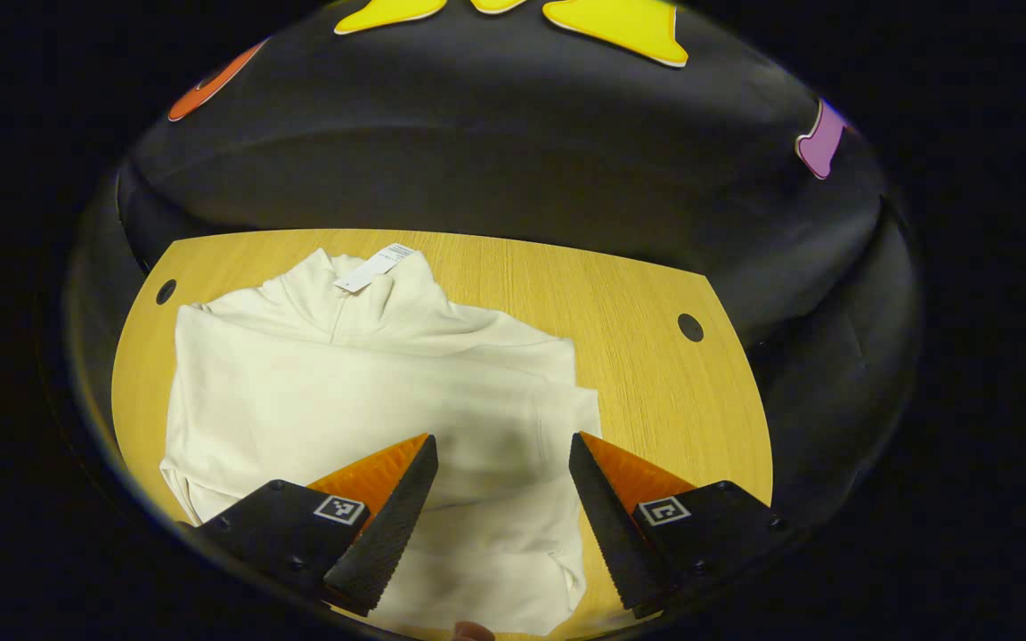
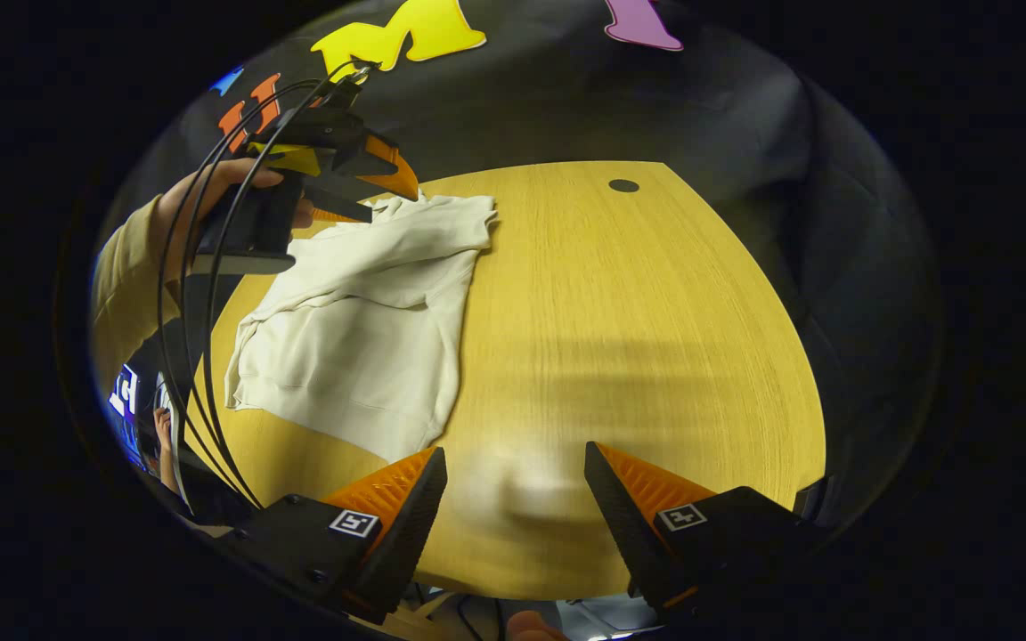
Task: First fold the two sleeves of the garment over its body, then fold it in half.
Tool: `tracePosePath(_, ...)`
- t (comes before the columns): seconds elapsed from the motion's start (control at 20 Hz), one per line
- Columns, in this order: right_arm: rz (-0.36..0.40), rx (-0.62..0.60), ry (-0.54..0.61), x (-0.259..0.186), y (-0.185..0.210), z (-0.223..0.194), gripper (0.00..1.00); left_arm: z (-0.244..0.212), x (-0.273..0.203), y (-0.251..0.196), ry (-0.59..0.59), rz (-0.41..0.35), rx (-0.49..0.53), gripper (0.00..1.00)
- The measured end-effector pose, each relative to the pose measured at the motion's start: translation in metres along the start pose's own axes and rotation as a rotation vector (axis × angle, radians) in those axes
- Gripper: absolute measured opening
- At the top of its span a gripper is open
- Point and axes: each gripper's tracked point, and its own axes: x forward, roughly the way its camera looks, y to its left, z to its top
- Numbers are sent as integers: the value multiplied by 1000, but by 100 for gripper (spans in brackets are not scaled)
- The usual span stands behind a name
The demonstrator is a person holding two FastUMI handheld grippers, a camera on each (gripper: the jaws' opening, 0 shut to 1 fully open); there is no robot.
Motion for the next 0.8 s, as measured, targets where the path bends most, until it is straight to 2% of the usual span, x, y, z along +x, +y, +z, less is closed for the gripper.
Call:
tracePosePath(0.05,5,-1,-1,1,7,1,98,-4,-9,11,-11,6,5,96)
tracePosePath(0.15,12,-6,5,6,20,1,98,-13,-28,38,-26,24,45,96)
tracePosePath(0.3,28,-4,31,17,42,-6,97,-32,-61,86,-37,92,78,96)
tracePosePath(0.45,35,-8,73,29,62,-18,98,-59,-98,130,-33,150,58,96)
tracePosePath(0.6,40,-9,111,41,76,-27,98,-92,-134,180,-12,241,34,96)
tracePosePath(0.8,25,11,135,55,85,-27,98,-143,-176,215,47,312,-69,96)
